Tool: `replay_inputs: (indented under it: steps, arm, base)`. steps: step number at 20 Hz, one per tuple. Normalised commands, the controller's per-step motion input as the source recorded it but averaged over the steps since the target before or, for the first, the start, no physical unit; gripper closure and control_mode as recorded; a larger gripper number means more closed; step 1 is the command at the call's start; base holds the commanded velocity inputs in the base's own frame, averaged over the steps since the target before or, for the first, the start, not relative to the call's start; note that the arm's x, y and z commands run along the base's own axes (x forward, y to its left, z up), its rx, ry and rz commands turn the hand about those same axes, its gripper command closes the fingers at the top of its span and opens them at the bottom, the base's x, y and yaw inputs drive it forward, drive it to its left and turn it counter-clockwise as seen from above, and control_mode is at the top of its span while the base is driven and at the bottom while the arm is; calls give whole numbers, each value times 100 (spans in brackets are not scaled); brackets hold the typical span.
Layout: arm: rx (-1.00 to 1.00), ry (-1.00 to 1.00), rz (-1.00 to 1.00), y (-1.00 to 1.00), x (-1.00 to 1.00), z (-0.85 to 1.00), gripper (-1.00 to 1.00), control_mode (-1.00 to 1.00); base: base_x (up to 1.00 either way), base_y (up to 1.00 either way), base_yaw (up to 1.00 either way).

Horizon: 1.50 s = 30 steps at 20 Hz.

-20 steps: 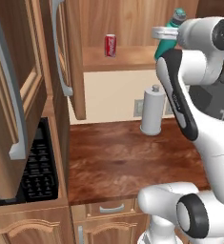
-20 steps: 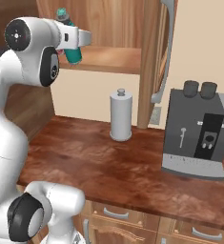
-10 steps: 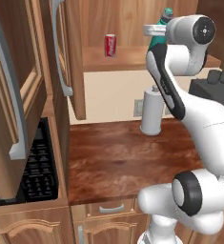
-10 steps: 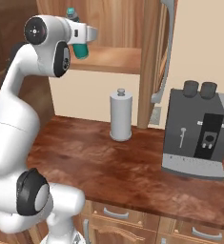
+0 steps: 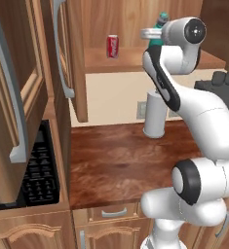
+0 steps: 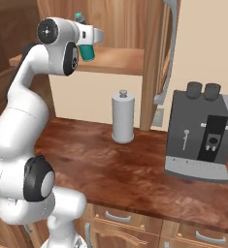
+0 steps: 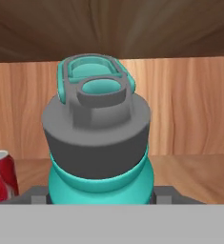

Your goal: Sort all alcoholic drinks to one cabinet, and non-alcoholic drinks to the other.

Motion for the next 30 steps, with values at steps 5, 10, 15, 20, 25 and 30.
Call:
replay_inputs:
  steps: [5,10,15,20,25,30]
  arm:
    - [0,0,0,0,39,-17,100,-100]
    - [0,0,1,0,46,-23,100,-100]
    - [0,5,2,-1,39,-26,100,-100]
    - [0,6,1,0,33,-37,100,-100]
    - [0,3,0,0,19,-41,-100,-100]
    - [0,1,0,0,28,-33,-100,-100]
  base:
    - [0,0,0]
    - [0,0,0]
    - [0,0,0]
    - [0,0,0]
    - [0,0,0]
    - [0,0,0]
